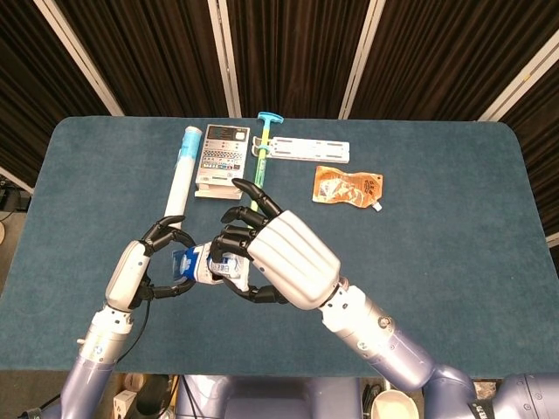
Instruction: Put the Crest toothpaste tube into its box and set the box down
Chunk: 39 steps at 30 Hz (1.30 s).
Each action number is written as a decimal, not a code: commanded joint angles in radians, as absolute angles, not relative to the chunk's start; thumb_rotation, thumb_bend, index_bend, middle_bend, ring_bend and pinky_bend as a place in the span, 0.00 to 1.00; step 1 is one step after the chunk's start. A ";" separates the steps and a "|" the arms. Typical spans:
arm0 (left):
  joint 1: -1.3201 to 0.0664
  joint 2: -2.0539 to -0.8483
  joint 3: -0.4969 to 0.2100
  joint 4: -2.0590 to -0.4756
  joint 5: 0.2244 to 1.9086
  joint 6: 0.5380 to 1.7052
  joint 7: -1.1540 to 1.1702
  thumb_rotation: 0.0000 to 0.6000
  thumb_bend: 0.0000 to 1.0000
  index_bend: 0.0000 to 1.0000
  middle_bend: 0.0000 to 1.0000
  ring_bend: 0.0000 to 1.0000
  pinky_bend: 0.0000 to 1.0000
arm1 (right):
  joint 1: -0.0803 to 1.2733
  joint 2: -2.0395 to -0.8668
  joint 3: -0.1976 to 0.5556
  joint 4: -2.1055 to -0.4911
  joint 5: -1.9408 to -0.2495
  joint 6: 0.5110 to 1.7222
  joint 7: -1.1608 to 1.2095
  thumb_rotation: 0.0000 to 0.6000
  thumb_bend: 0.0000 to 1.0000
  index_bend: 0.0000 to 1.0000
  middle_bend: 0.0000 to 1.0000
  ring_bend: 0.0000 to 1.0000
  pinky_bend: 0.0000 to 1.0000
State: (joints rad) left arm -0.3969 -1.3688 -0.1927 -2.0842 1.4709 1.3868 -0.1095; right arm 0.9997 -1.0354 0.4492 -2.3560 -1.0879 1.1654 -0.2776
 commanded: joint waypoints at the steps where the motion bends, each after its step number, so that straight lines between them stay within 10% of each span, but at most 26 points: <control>1: -0.397 -1.367 -0.194 -2.085 1.469 1.386 -0.110 1.00 0.34 0.45 0.46 0.17 0.27 | 1.002 -1.031 0.448 -2.356 -1.079 1.163 -0.288 1.00 0.47 0.47 0.53 0.26 0.00; 11: -0.392 -1.360 -0.192 -2.089 1.476 1.392 -0.110 1.00 0.34 0.45 0.46 0.17 0.27 | 0.999 -0.982 0.470 -2.356 -1.075 1.119 -0.241 1.00 0.24 0.17 0.16 0.13 0.00; 23: -0.376 -1.348 -0.201 -2.093 1.499 1.429 -0.140 1.00 0.34 0.45 0.46 0.17 0.28 | 0.945 -0.882 0.502 -2.356 -1.122 1.129 -0.185 1.00 0.22 0.16 0.12 0.11 0.00; 39: -0.254 -1.151 -0.226 -2.166 1.523 1.565 -0.536 1.00 0.34 0.46 0.47 0.17 0.29 | 0.555 -0.723 0.509 -2.260 -1.213 1.600 -0.099 1.00 0.22 0.16 0.12 0.11 0.00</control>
